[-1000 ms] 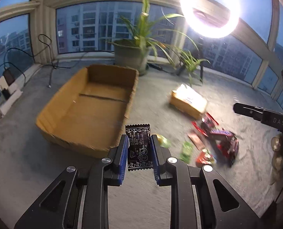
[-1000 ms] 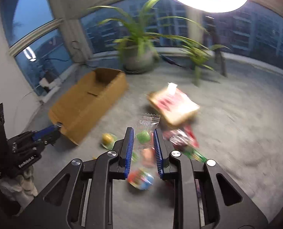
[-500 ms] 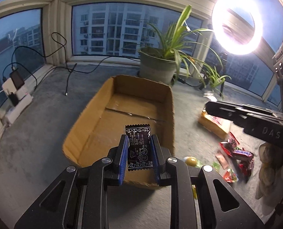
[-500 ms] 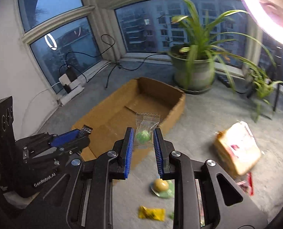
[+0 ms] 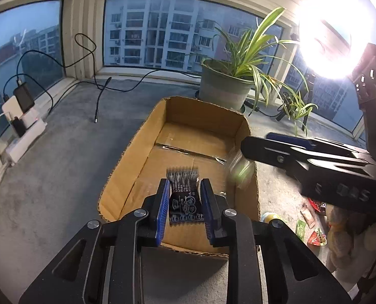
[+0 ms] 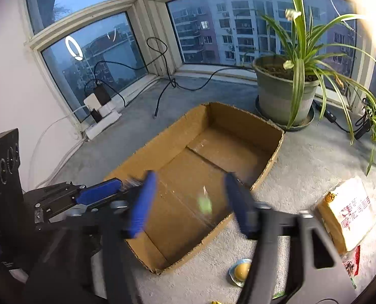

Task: Organize snacks
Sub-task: 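Carry both held snacks over the cardboard box and open both tools, then grasp the yellow candy packet with the left tool while the right tool grasps a Snickers bar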

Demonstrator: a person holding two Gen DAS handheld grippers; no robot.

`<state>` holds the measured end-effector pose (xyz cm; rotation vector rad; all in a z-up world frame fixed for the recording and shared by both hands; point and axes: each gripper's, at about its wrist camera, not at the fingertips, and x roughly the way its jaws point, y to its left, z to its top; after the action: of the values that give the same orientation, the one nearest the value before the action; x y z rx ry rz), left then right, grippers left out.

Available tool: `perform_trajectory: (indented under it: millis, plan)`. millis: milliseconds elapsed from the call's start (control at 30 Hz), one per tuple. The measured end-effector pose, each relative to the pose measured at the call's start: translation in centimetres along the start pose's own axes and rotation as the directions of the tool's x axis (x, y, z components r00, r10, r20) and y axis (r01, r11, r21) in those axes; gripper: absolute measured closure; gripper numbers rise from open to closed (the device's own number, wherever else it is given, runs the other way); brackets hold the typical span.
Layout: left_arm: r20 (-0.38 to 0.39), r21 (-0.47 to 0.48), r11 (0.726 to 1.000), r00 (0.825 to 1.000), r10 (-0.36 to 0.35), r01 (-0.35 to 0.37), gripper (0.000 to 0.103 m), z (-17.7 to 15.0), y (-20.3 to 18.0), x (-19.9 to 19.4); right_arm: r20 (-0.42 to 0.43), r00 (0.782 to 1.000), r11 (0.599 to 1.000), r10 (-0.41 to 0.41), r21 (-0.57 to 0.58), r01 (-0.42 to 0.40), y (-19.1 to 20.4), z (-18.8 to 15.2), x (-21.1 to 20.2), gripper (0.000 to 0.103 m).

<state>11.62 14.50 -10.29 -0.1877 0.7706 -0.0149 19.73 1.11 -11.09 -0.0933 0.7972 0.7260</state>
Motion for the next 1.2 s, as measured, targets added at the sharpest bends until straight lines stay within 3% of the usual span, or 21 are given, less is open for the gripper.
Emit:
perform_trajectory:
  millis: [33, 67, 300, 467, 800, 1033, 1200]
  plan:
    - [0.001, -0.004, 1.000, 1.000, 0.007, -0.007, 0.061, 0.0, 0.1, -0.1, 0.003, 1.000, 1.000, 0.003, 0.000, -0.003, 0.0, 0.0, -0.1, 0.035]
    - [0.009, -0.008, 1.000, 1.000, 0.010, -0.010, 0.057, 0.0, 0.2, -0.2, 0.004, 1.000, 1.000, 0.002, 0.002, -0.002, 0.0, 0.1, -0.3, 0.035]
    - [0.031, -0.010, 1.000, 0.999, 0.010, -0.009, 0.057, 0.1, -0.4, -1.1, 0.016, 1.000, 0.999, -0.017, 0.029, 0.017, -1.1, -0.4, -2.4, 0.035]
    - [0.041, -0.019, 1.000, 0.999, -0.010, 0.010, 0.057, -0.2, -1.5, -1.8, 0.022, 0.999, 0.998, -0.047, 0.048, 0.046, -2.9, -1.8, -5.3, 0.028]
    - [-0.003, 0.060, 0.991, 0.993, -0.118, 0.118, 0.057, -2.1, -6.6, -2.6, -0.001, 0.991, 0.978, -0.137, 0.161, 0.136, -10.3, -7.0, -13.2, 0.028]
    - [-0.089, 0.123, 0.973, 0.978, -0.187, 0.197, 0.057, -4.1, -10.3, -1.4, -0.108, 0.961, 0.914, -0.253, 0.298, 0.274, -16.3, -13.3, -17.6, 0.028]
    - [-0.158, 0.137, 0.963, 0.965, -0.211, 0.233, 0.057, -5.3, -11.5, 0.3, -0.197, 0.945, 0.841, -0.262, 0.434, 0.324, -19.8, -17.7, -18.6, 0.028]
